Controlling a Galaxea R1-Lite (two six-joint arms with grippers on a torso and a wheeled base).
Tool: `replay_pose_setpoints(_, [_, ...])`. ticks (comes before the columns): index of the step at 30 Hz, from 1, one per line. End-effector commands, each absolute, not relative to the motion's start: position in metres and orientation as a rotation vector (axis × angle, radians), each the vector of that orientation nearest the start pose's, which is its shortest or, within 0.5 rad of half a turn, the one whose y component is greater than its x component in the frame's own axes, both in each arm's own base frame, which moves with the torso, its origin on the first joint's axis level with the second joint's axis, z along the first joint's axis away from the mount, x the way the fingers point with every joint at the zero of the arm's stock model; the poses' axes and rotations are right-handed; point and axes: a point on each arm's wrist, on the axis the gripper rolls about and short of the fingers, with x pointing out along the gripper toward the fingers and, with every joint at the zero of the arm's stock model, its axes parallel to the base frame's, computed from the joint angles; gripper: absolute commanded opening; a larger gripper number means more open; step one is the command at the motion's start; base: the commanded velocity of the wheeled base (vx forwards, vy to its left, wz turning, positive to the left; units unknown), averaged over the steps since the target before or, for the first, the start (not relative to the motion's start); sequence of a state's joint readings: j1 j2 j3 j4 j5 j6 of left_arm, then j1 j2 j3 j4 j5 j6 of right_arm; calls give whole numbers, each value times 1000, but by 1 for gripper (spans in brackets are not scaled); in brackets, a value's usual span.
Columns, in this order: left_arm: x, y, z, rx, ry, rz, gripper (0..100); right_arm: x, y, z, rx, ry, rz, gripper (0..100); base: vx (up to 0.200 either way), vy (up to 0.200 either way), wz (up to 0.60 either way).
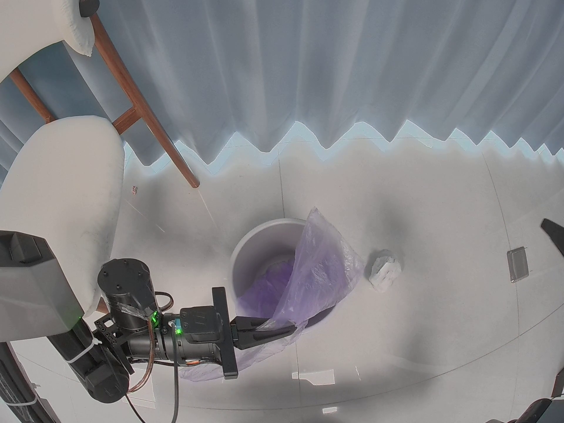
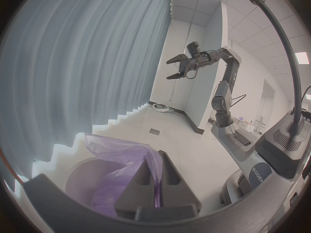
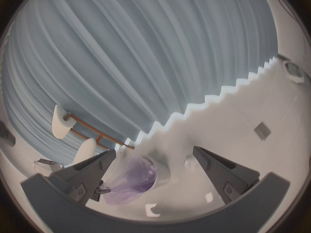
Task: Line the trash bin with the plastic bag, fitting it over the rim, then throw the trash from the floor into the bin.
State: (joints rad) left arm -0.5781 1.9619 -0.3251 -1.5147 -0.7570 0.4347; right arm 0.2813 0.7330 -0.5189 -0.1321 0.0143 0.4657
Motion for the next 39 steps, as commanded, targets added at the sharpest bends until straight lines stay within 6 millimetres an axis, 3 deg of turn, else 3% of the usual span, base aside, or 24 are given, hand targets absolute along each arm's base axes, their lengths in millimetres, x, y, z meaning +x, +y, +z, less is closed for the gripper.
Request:
replay_pose_setpoints(1, [213, -162, 84, 353, -141, -1358, 0, 125, 62, 223, 512, 495, 345, 100, 0, 0, 0])
replay_pose_setpoints(6, [208, -165, 87, 354, -154, -1374, 0, 159, 110, 210, 561, 679, 393, 100, 0, 0, 0])
replay_pose_setpoints(11, [209, -163, 88, 354, -156, -1367, 0, 187, 138, 200, 533, 754, 388, 100, 0, 0, 0])
replay_pose_setpoints(18, [202, -170, 84, 350, -141, -1408, 0, 202, 168, 182, 465, 826, 395, 100, 0, 0, 0])
replay_pose_setpoints(24, [180, -180, 75, 346, -94, -1505, 0, 198, 181, 180, 434, 832, 407, 100, 0, 0, 0])
replay_pose_setpoints(39, [172, -184, 55, 346, 6, -1549, 0, 203, 190, 174, 344, 840, 417, 100, 0, 0, 0])
